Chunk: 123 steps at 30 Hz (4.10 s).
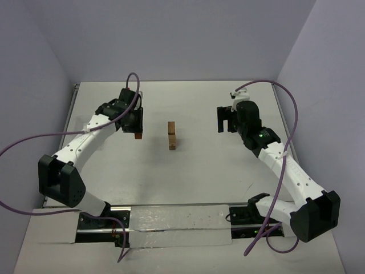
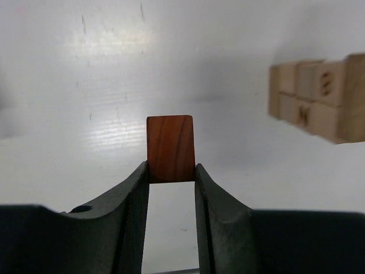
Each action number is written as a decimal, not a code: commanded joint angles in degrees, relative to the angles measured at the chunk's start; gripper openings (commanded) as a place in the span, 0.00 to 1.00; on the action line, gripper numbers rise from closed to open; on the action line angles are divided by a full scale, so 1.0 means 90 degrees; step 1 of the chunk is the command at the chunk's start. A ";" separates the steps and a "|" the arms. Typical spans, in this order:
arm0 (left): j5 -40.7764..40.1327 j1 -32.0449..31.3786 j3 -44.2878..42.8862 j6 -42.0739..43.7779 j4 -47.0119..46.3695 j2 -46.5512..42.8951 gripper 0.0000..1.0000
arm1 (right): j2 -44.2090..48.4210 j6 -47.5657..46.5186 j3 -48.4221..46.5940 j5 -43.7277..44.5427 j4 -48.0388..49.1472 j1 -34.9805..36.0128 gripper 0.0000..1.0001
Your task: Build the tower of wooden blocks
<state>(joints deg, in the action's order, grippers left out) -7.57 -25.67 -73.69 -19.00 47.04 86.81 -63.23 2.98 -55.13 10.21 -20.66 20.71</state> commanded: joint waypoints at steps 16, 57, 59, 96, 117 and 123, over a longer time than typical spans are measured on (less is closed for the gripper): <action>0.0853 -0.0383 -0.2380 -0.1041 0.1428 0.0489 0.00 | -0.0233 0.0010 -0.0323 0.0059 -0.0023 -0.0161 1.00; -0.0350 -0.1748 -0.4087 -0.1509 0.1510 0.2461 0.02 | -0.0551 0.0030 -0.0405 -0.0260 -0.0124 -0.0289 1.00; -0.0328 -0.1742 -0.4093 -0.1527 0.1512 0.2495 0.02 | -0.0559 0.0052 -0.0441 -0.0309 -0.0151 -0.0289 1.00; -0.0076 -0.1546 -0.4280 -0.1599 0.1561 0.2744 0.15 | -0.0735 0.0088 -0.0625 -0.0512 -0.0302 -0.0348 1.00; 0.0031 -0.1553 -0.4244 -0.1629 0.1551 0.2585 0.20 | -0.0807 0.0108 -0.0690 -0.0558 -0.0351 -0.0338 1.00; 0.0012 -0.1553 -0.4253 -0.1629 0.1561 0.2656 0.29 | -0.0797 0.0101 -0.0661 -0.0558 -0.0351 -0.0341 1.00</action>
<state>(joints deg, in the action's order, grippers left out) -8.10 -39.90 -109.75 -32.83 61.07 111.37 -70.39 3.40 -58.19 5.04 -23.72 18.06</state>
